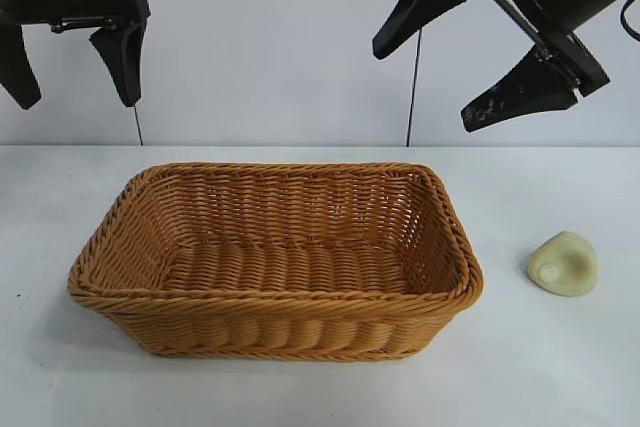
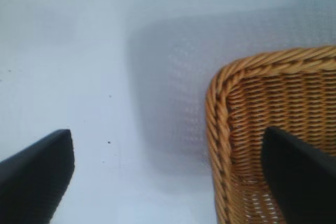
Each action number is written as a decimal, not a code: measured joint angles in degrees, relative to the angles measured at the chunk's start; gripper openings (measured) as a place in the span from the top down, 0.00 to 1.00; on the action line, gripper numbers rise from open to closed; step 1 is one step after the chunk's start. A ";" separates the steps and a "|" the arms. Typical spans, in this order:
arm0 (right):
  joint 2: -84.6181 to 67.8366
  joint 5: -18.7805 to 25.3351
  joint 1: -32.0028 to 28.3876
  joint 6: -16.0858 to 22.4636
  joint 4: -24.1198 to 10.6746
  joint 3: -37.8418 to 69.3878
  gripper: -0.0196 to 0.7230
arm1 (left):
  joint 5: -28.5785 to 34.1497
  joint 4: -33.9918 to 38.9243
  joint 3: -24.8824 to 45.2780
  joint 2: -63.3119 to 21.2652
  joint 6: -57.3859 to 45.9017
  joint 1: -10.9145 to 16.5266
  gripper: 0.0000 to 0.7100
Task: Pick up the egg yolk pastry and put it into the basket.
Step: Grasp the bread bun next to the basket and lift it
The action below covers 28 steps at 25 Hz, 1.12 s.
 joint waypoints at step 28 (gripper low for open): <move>0.00 0.05 0.00 0.00 0.00 0.00 0.04 | 0.17 4.39 28.38 -29.90 1.17 10.39 0.02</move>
